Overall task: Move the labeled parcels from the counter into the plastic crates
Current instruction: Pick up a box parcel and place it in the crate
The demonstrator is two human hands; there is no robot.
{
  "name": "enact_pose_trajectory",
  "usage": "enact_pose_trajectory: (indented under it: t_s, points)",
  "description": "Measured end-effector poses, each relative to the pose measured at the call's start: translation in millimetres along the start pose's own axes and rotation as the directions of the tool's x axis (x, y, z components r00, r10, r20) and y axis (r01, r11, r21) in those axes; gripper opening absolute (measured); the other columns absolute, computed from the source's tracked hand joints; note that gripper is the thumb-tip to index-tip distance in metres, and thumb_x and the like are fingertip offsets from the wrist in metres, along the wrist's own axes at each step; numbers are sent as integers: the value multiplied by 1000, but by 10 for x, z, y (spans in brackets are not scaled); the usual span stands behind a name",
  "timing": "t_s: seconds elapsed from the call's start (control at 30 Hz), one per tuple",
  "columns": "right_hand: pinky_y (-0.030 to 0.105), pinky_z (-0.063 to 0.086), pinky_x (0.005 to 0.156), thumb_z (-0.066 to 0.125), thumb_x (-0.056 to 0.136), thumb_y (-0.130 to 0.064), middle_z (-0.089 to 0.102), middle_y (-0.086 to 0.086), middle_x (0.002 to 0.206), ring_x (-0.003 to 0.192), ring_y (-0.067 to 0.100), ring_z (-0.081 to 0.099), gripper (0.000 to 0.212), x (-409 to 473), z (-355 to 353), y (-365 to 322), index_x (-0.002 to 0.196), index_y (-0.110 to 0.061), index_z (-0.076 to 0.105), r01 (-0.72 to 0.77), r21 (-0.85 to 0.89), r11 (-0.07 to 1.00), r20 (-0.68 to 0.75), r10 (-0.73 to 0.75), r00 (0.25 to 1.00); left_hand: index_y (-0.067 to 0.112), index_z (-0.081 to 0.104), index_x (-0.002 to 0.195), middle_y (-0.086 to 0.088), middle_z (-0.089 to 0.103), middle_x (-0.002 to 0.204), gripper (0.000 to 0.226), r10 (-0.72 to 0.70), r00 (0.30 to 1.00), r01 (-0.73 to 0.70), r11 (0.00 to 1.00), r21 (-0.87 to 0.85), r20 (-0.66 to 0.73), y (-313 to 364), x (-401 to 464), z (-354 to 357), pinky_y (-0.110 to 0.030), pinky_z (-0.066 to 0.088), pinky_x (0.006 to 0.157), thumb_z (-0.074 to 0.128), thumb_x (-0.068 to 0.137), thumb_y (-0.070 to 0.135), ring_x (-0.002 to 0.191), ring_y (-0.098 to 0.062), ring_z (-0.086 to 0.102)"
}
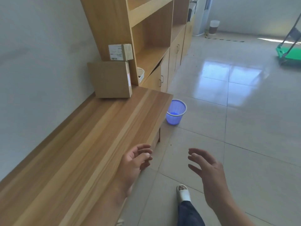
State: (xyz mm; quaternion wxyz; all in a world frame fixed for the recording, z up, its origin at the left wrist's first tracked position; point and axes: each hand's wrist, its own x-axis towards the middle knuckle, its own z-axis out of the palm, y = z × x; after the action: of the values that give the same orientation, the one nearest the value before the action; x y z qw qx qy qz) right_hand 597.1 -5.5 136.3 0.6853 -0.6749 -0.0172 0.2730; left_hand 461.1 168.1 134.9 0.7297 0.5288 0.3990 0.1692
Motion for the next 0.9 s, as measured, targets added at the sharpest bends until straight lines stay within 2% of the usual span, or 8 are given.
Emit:
enact_pose_trajectory:
  t_s: [0.17,0.27,0.4,0.5,0.6,0.73,0.8,0.9]
  points:
    - [35,55,84,63,97,-4,77,2,98,104,23,71,21,1031,127,-434,94,-15,81,-27,-15,1000,140,28,990,12,74,113,-11,76,107,24,10,988,-6,1000,26,-154,339,624,265,-38,57,89,61,98,0,92,-19,70]
    - [34,55,83,64,97,-4,77,0,95,100,22,70,23,1590,197,-657,91,-17,81,-42,-19,999,222,46,974,22,77,109,-8,76,112,26,40,976,-28,998,59,-213,543,978,401,-36,59,90,64,97,3,99,-19,72]
    - [38,55,86,63,97,-3,77,-4,88,95,21,70,23,2234,346,-854,90,-17,80,-76,-48,996,272,86,958,41,76,105,8,74,112,29,96,955,-47,983,178,-280,763,1430,423,-31,56,95,70,95,14,108,-8,69]
    - [41,55,89,61,98,-2,78,-3,89,92,20,70,25,2570,518,-994,88,-17,79,-96,-49,994,313,106,944,37,74,110,4,70,119,30,138,933,-66,973,220,-333,993,1704,367,-31,54,97,77,82,28,113,-11,67]
    - [44,55,93,62,98,-2,76,7,101,97,24,68,20,2887,728,-1155,95,-13,78,-87,-57,995,340,101,935,34,72,113,1,68,121,41,187,915,-79,951,298,-357,1299,2066,248,-34,54,99,77,72,36,114,-14,66]
    - [43,54,93,61,98,-2,74,10,102,95,24,67,19,3276,1052,-1385,98,-11,77,-48,-77,996,358,72,931,38,60,129,6,57,133,54,241,912,-79,896,436,-332,1734,2771,-44,-25,49,89,84,80,43,122,-13,58]
    - [41,54,90,61,98,-2,74,10,101,95,24,68,19,3430,1218,-1488,99,-10,77,-22,-98,995,360,56,931,38,51,141,5,47,143,67,272,907,-86,867,491,-321,1959,3224,-226,-31,45,97,84,84,43,130,-15,49]
    - [40,55,89,61,98,-3,75,12,101,97,25,69,18,3629,1423,-1633,99,-9,78,1,-146,989,358,52,932,33,44,148,-2,40,156,78,310,901,-102,832,545,-304,2307,3911,-441,-39,40,107,85,83,44,142,-21,40]
